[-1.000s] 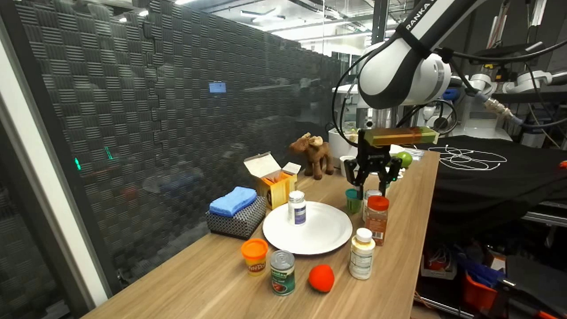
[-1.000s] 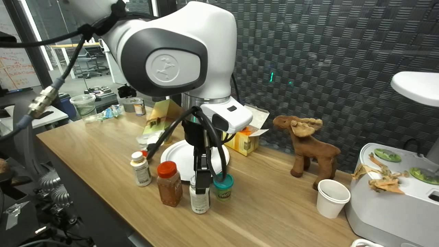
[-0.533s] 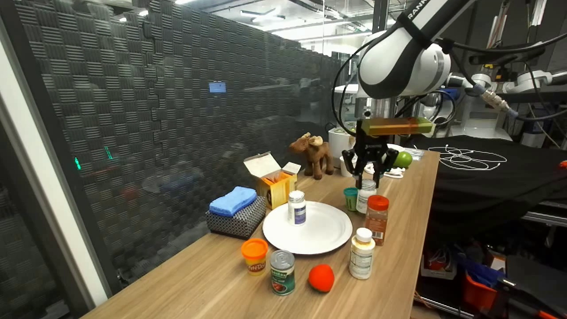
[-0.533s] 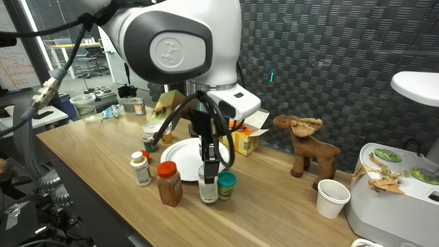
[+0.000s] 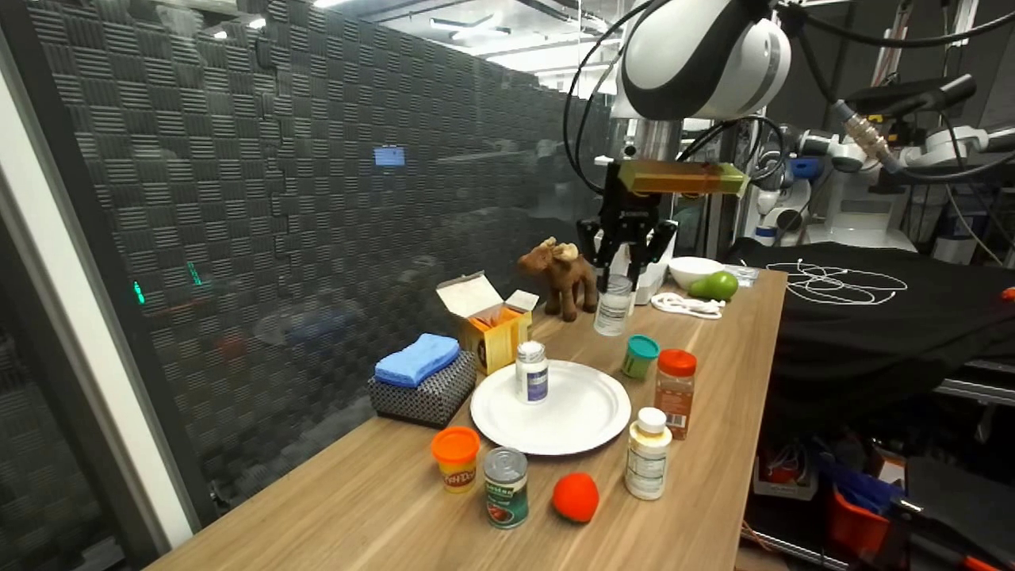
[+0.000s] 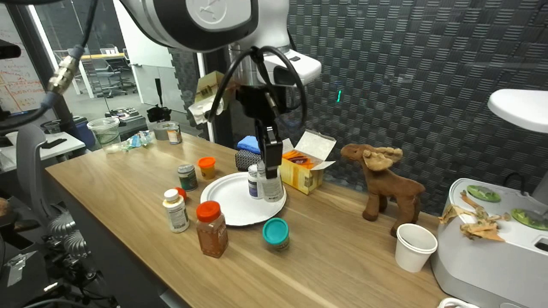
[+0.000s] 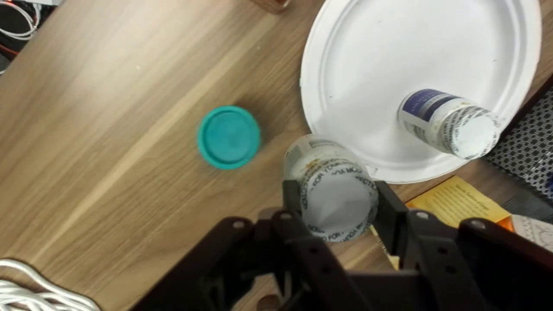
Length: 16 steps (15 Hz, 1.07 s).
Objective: Pick up the objects from the countertop and put them on the white plate.
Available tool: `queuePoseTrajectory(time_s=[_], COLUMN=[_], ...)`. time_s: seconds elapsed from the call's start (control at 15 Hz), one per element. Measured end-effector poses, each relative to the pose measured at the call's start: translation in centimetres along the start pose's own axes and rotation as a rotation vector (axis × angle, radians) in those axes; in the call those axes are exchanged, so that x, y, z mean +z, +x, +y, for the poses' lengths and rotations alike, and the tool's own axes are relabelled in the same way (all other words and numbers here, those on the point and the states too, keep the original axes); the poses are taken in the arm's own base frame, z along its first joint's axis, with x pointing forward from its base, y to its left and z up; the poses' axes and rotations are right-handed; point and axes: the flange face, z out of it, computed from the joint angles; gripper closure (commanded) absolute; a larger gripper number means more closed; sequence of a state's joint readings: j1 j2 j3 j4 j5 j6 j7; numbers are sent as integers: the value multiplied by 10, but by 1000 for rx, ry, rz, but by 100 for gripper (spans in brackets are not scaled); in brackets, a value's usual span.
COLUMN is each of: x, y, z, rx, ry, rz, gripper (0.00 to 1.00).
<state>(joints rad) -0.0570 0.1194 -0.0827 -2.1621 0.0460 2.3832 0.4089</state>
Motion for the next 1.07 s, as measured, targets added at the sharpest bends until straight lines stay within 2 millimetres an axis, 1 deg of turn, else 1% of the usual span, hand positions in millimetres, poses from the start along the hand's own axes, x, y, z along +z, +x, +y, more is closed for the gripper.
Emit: queuePoseTrajectory(time_s=[0.2, 0.4, 0.53, 0.67, 0.8, 1.07], x=[7, 22, 34, 46, 59, 79], y=[-11, -26, -33, -36, -35, -23], z=[-27, -51, -64, -71, -73, -69], rx=[-69, -151, -206, -242, -264, -291], ry=[23, 43, 48, 42, 37, 12], rz=[-21, -57, -79, -96, -103, -76], gripper=[81, 81, 81, 81, 81, 81])
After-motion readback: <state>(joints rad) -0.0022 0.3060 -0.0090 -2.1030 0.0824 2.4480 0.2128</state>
